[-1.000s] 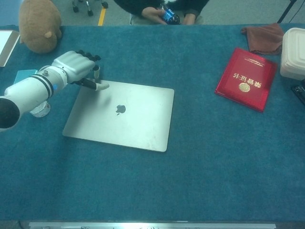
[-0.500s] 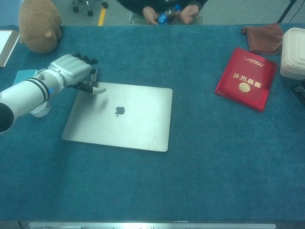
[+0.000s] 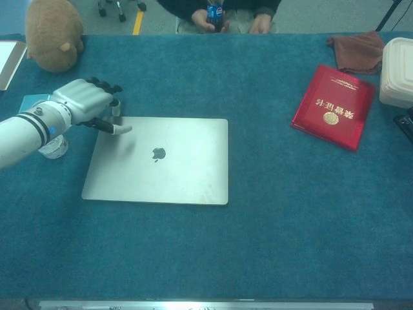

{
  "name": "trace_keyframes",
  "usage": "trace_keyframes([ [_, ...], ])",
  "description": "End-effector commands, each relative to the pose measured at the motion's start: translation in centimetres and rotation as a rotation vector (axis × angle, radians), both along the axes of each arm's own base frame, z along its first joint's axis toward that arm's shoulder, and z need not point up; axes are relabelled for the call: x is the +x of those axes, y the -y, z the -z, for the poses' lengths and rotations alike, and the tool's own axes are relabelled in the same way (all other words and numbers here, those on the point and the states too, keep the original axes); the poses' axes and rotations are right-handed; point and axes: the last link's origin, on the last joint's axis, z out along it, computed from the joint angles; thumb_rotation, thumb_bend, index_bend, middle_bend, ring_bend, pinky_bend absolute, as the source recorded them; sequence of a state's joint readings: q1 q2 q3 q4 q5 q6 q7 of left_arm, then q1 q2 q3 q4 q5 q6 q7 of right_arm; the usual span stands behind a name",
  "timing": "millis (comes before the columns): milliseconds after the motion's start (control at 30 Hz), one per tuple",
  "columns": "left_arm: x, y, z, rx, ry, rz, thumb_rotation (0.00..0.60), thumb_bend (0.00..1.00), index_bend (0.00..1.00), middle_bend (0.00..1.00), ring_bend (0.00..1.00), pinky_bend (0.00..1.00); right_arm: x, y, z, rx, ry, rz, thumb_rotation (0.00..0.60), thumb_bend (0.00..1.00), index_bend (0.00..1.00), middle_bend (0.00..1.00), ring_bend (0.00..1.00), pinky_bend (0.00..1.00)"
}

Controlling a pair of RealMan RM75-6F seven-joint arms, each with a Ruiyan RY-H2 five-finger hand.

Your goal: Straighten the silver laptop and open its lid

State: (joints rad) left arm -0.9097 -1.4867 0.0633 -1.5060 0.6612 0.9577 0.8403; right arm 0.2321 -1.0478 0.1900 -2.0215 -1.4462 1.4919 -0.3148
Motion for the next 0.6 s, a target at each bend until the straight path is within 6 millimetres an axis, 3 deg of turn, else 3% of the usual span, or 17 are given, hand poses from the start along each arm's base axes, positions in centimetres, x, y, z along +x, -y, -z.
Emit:
trace_keyframes([
  [33, 0.4, -0.2, -0.6, 0.022, 0.029, 0.000, 0.040, 0.17, 0.29, 0.00, 0.00, 0.00, 0.1, 0.0, 0.0, 0.002, 0.000, -0.002, 0.600, 0.13, 0.00, 0.02, 0.00, 0.03],
  [300, 2.5, -0.9, -3.4, 0.114, 0.216, -0.001, 0.077, 0.17, 0.14, 0.00, 0.00, 0.00, 0.0, -0.1, 0.1, 0.007, 0.002, 0.000, 0.600, 0.13, 0.00, 0.02, 0.00, 0.03],
  [400, 2.7, -0.6, -4.9, 0.151, 0.294, 0.007, 0.164, 0.17, 0.12, 0.00, 0.00, 0.00, -0.2, -0.2, 0.1, 0.012, -0.006, 0.001, 0.600, 0.13, 0.00, 0.02, 0.00, 0.03],
  [600, 2.1, 0.9, -7.7, 0.217, 0.389, 0.035, 0.403, 0.17, 0.09, 0.00, 0.00, 0.00, -0.6, -0.6, 0.2, 0.020, -0.022, 0.003, 0.600, 0.13, 0.00, 0.02, 0.00, 0.03],
])
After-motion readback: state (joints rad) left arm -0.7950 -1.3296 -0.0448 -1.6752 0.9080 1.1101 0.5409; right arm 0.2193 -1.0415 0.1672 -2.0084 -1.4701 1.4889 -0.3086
